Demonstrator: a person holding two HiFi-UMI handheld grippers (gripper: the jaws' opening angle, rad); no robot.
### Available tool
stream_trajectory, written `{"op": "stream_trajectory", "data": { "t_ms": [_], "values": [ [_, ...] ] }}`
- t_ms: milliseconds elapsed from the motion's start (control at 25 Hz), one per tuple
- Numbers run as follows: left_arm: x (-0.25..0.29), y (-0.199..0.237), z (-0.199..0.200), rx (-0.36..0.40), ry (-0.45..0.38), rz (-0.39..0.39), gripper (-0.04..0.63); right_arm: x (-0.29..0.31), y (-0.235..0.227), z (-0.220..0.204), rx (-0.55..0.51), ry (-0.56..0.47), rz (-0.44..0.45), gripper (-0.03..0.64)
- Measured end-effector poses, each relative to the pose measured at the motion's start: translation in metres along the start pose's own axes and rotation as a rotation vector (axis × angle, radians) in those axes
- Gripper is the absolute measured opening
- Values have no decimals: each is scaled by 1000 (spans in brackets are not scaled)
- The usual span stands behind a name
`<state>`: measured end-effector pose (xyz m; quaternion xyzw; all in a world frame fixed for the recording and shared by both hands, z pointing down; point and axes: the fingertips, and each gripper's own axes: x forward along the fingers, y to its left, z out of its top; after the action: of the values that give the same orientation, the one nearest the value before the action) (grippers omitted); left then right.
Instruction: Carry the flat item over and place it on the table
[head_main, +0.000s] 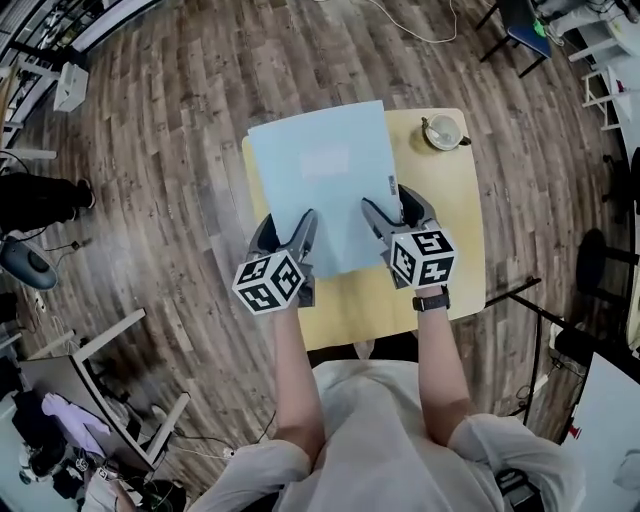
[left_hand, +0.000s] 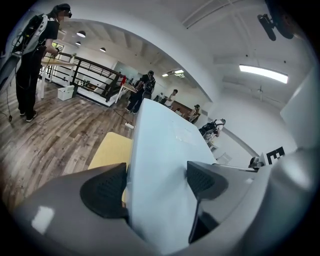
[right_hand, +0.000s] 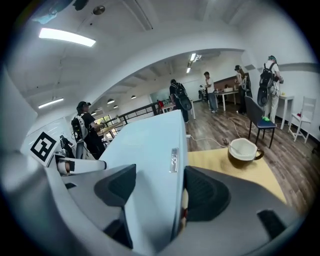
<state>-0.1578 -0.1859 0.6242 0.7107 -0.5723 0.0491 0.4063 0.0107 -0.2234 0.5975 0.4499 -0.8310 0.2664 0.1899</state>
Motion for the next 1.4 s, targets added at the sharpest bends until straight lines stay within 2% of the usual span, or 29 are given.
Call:
{"op": "stream_trajectory", "data": {
  "t_ms": [320, 600, 800, 1000, 1160, 1400],
  "values": [
    [29, 26, -33, -44, 92, 33, 380, 31, -16, -38, 41, 81, -24, 322],
    [46, 38, -54, -75, 135, 51, 380, 46, -27, -59, 51, 124, -41, 322],
    [50, 41, -71, -68, 180, 90, 380, 51, -35, -81, 97, 160, -42, 322],
    [58, 44, -74, -29, 215, 139, 382, 58, -41, -89, 107, 146, -38, 322],
    [62, 48, -75, -65, 239, 128, 390, 61, -41, -89, 100, 141, -37, 322],
    [66, 51, -76, -56, 227, 124, 390, 67, -44, -91, 113, 143, -27, 322]
  ]
}}
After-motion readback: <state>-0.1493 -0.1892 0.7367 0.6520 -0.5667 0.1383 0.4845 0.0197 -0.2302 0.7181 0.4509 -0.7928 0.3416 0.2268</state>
